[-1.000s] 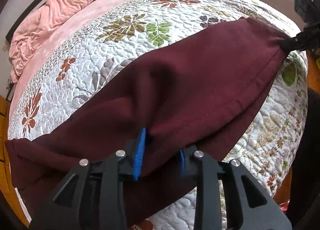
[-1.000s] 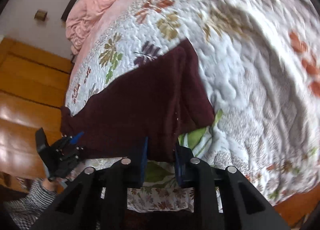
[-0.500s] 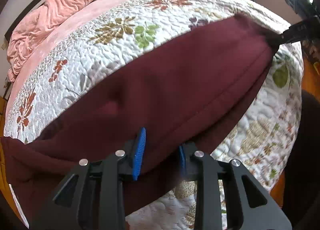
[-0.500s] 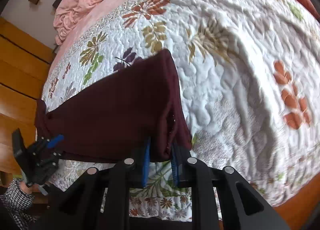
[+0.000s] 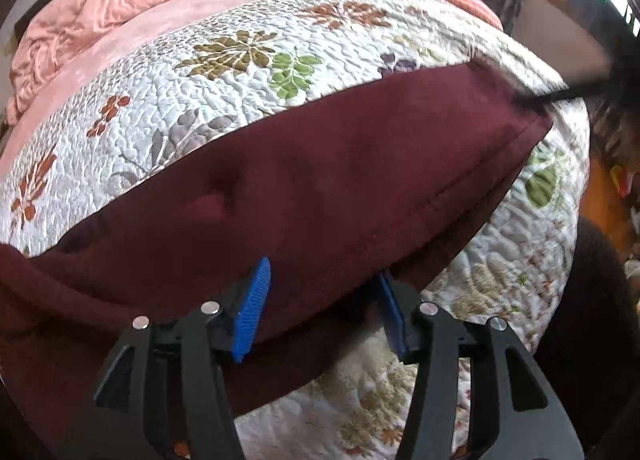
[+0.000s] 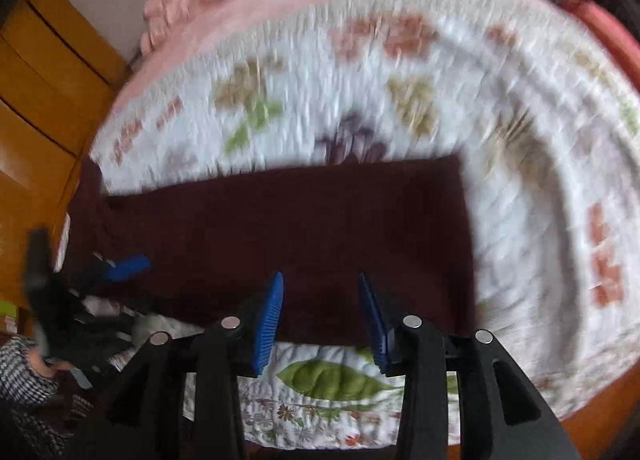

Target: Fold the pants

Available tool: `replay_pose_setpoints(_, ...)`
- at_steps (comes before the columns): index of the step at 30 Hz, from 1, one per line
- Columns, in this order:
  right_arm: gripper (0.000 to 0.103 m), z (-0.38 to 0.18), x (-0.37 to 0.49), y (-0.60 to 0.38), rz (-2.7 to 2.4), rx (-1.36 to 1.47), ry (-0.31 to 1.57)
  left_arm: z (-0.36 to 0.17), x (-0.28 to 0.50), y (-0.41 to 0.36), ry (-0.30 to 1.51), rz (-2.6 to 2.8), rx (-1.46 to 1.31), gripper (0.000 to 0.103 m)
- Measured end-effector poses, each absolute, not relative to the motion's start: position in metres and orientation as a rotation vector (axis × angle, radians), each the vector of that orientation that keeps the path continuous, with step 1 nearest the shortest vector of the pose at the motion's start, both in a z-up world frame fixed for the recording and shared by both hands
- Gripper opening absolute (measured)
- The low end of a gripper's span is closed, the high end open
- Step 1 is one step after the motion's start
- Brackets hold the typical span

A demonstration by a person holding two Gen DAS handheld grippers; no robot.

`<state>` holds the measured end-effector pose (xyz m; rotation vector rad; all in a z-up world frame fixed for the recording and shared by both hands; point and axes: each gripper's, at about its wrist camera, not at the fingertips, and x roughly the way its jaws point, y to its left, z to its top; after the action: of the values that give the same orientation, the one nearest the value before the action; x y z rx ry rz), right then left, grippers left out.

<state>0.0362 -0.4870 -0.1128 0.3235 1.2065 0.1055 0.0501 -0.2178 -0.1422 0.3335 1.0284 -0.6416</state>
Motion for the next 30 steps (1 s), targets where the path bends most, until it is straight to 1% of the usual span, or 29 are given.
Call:
replay_pose_setpoints(1, 0.036, -0.124, 0.037, -0.485, 0.086, 0.319, 1.244, -0.138, 0.05, -0.215, 1.026, -0.647, 0.316, 0.051)
replay_pose_setpoints(2, 0.036, -0.136, 0.037, -0.485, 0.083, 0.335, 1.253, -0.133, 0.049, -0.21, 1.023, -0.654, 0.296, 0.051)
replay_pose_setpoints(4, 0.036, -0.139, 0.037, -0.49, 0.081, 0.384, 1.238, -0.12, 0.046, -0.193, 1.02, -0.656, 0.239, 0.053)
replay_pose_setpoints(6, 0.036, -0.132, 0.039, -0.488, 0.069, 0.365, 1.244, -0.11, 0.045, -0.163, 1.023, -0.622, 0.169, 0.054)
replay_pose_setpoints(9, 0.038, -0.109, 0.042, -0.468, 0.058, 0.257, 1.21, -0.108, 0.05, -0.115, 1.041, -0.504, 0.104, 0.056)
replay_pose_setpoints(13, 0.047, -0.085, 0.055, -0.407, 0.275, 0.229, 1.156, -0.128, 0.065, -0.047, 1.138, -0.303, 0.015, 0.056)
replay_pose_setpoints(14, 0.047, -0.081, 0.061, -0.382, 0.353, 0.218, 1.141, -0.133, 0.068, -0.034, 1.165, -0.267, -0.013, 0.056)
replay_pose_setpoints(15, 0.051, -0.079, 0.066, -0.361, 0.417, 0.213, 1.129, -0.138, 0.07, -0.019, 1.185, -0.227, -0.049, 0.056)
replay_pose_setpoints(16, 0.06, -0.078, 0.07, -0.341, 0.47, 0.205, 1.122, -0.139, 0.07, -0.006, 1.193, -0.202, -0.09, 0.056)
replay_pose_setpoints(17, 0.065, -0.076, 0.075, -0.317, 0.524, 0.181, 1.114, -0.139, 0.071, 0.001, 1.193, -0.198, -0.115, 0.056)
replay_pose_setpoints(18, 0.073, -0.074, 0.077, -0.298, 0.56, 0.152, 1.108, -0.136, 0.07, 0.01, 1.189, -0.192, -0.153, 0.057)
replay_pose_setpoints(19, 0.074, -0.072, 0.078, -0.281, 0.599, 0.128, 1.102, -0.134, 0.069, 0.015, 1.185, -0.188, -0.173, 0.06)
replay_pose_setpoints(20, 0.074, -0.07, 0.081, -0.258, 0.654, 0.104, 1.096, -0.129, 0.069, 0.021, 1.176, -0.184, -0.185, 0.063)
replay_pose_setpoints(22, 0.074, -0.068, 0.086, -0.226, 0.712, 0.063, 1.097, -0.122, 0.067, 0.028, 1.16, -0.178, -0.192, 0.064)
replay_pose_setpoints(24, 0.074, -0.07, 0.092, -0.202, 0.729, 0.004, 1.108, -0.115, 0.068, 0.035, 1.152, -0.177, -0.205, 0.069)
replay_pose_setpoints(27, 0.073, -0.085, 0.105, -0.172, 0.734, -0.111, 1.145, -0.11, 0.07, 0.046, 1.154, -0.173, -0.252, 0.071)
replay_pose_setpoints(30, 0.065, -0.1, 0.107, -0.16, 0.678, -0.213, 1.185, -0.106, 0.077, 0.055, 1.168, -0.166, -0.289, 0.073)
